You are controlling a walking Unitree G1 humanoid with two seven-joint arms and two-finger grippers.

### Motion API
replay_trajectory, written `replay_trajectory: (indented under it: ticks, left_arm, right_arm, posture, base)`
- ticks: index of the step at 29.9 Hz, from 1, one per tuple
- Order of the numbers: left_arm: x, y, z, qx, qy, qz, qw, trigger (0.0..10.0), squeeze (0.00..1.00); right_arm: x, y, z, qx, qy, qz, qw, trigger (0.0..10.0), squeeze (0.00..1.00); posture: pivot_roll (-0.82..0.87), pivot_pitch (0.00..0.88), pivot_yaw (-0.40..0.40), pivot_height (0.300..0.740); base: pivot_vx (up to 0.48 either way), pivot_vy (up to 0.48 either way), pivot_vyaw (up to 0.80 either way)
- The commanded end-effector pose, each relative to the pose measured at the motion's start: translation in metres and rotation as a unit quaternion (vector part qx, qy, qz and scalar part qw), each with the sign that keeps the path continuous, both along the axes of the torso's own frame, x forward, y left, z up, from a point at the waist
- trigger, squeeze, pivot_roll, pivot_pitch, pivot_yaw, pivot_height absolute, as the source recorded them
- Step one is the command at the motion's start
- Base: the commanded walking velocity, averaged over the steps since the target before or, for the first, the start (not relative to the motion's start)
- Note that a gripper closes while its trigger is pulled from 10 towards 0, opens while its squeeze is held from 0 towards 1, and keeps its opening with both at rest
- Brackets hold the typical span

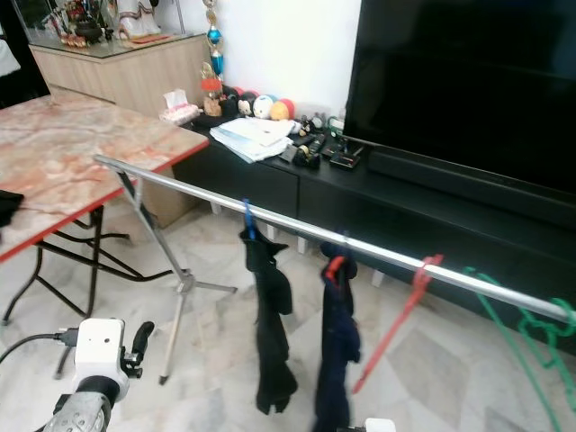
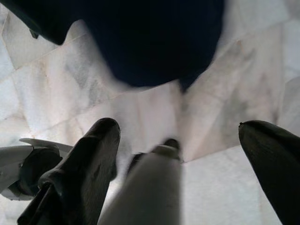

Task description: Hang hanger

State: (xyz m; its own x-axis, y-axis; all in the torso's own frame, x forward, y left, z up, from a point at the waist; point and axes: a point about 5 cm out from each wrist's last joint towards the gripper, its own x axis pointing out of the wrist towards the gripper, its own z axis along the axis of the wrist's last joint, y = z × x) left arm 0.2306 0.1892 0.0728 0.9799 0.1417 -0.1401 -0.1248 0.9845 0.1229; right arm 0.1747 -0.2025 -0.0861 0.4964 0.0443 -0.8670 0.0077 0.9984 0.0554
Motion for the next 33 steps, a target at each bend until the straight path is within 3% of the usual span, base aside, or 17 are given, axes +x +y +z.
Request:
replay_trajectory:
  ticks: [1, 7, 10, 21, 26, 28, 33]
  left_arm:
    - [0.001, -0.006, 0.002, -0.001, -0.002, -0.013, 1.0, 10.0, 0.0]
    - [0.0, -0.008, -0.002, -0.004, 0.008, -0.027, 1.0, 10.0, 0.0]
    - [-0.001, -0.014, -0.006, -0.009, 0.021, -0.063, 0.998, 10.0, 0.0]
    - [-0.001, -0.016, -0.017, -0.001, 0.05, -0.089, 0.995, 10.0, 0.0]
    - [-0.002, -0.01, -0.042, 0.006, 0.125, -0.1, 0.987, 10.0, 0.0]
    - [-0.004, -0.003, -0.06, -0.005, 0.18, -0.085, 0.98, 10.0, 0.0]
    - [-0.004, 0.005, -0.076, -0.018, 0.215, -0.08, 0.973, 10.0, 0.0]
  right_arm:
    - [-0.004, -0.004, -0.001, -0.005, 0.008, -0.005, 1.0, 10.0, 0.0]
    - [-0.003, -0.003, -0.001, -0.003, 0.008, -0.006, 1.0, 10.0, 0.0]
    - [-0.003, -0.003, -0.001, -0.002, 0.009, -0.003, 1.0, 10.0, 0.0]
    - [-0.002, -0.003, -0.001, -0.001, 0.008, -0.006, 1.0, 10.0, 0.0]
    - [-0.001, -0.002, 0.0, -0.001, 0.005, -0.008, 1.0, 10.0, 0.0]
    - [-0.001, -0.002, 0.0, -0.002, 0.005, -0.008, 1.0, 10.0, 0.0]
    - [-0.001, -0.002, 0.0, -0.002, 0.003, -0.011, 1.0, 10.0, 0.0]
  posture:
    - [-0.01, 0.011, 0.041, 0.74]
    - [-0.01, 0.018, 0.041, 0.74]
    - [0.0, 0.024, 0.041, 0.74]
    - [0.0, 0.028, 0.043, 0.74]
    - [0.0, 0.028, 0.042, 0.74]
    - [0.0, 0.027, 0.04, 0.74]
    - [0.01, 0.026, 0.046, 0.74]
  base:
    - [0.0, 0.476, 0.0]
    - [0.0, 0.476, 0.0]
    - [0.0, 0.476, 0.0]
    - [0.0, 0.0, 0.0]
    - [0.0, 0.0, 0.0]
    - [0.0, 0.0, 0.0]
    - [0.0, 0.0, 0.0]
